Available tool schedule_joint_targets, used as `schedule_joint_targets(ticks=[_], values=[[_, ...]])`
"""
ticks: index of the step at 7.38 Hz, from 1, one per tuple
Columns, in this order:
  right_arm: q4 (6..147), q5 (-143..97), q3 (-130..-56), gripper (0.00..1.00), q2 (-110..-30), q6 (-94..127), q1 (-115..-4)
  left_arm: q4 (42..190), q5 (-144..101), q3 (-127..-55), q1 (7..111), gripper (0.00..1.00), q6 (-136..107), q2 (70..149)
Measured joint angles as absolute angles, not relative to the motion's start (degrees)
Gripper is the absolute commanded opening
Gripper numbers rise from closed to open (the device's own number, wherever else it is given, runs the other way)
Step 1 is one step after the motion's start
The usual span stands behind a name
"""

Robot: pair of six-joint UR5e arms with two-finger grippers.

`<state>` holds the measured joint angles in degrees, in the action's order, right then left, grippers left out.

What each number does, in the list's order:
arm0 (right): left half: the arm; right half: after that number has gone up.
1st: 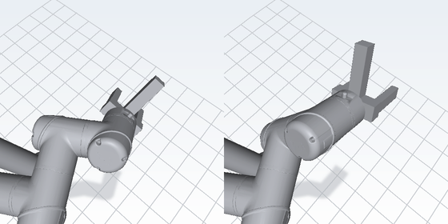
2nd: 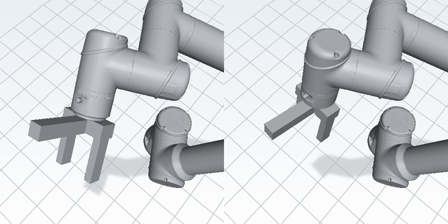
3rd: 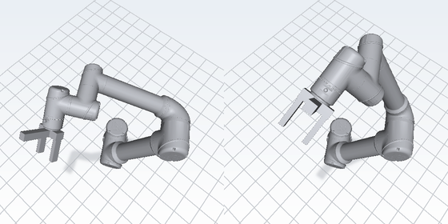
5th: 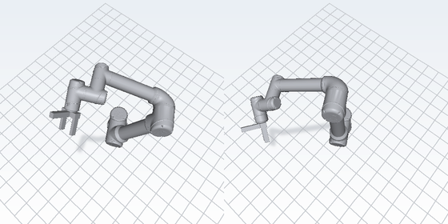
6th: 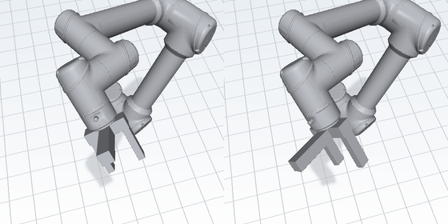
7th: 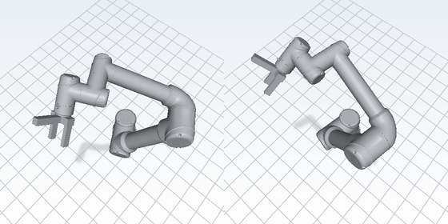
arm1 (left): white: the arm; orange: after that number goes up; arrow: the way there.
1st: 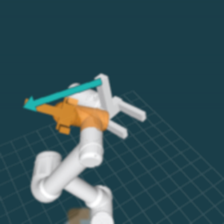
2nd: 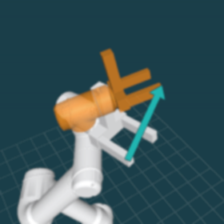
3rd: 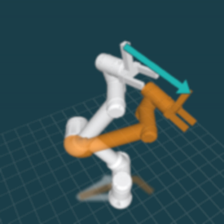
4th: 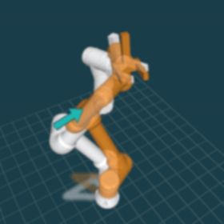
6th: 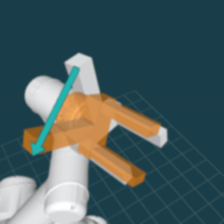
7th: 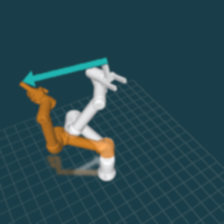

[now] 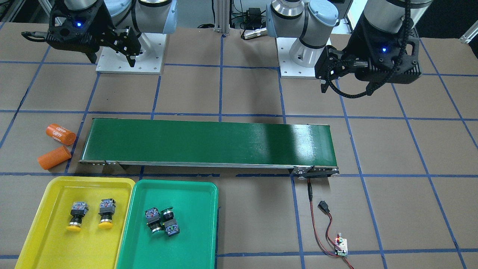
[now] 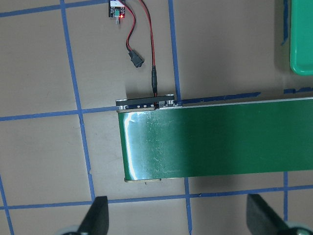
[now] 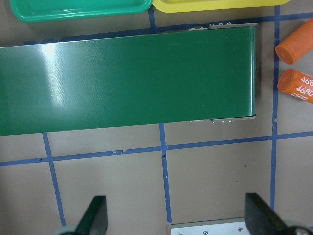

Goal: Sort buttons by color to trays

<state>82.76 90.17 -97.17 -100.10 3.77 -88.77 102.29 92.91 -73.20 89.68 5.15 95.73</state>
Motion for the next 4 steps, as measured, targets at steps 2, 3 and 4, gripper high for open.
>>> schedule_joint_targets(ticks=[2, 3, 4], values=[[82.7, 90.2, -97.3, 1.0, -100.0, 3.8, -88.8, 102.4, 92.9, -73.3, 89.9, 1.0, 5.1, 95.3], [82.8, 90.4, -97.3, 1.0, -99.9, 3.8, -88.8, 102.4, 92.9, -73.3, 89.9, 1.0, 5.1, 95.4], [82.8, 90.6, -97.3, 1.0, -99.9, 3.8, -88.8, 102.4, 92.9, -73.5, 89.9, 1.0, 5.1, 95.6]])
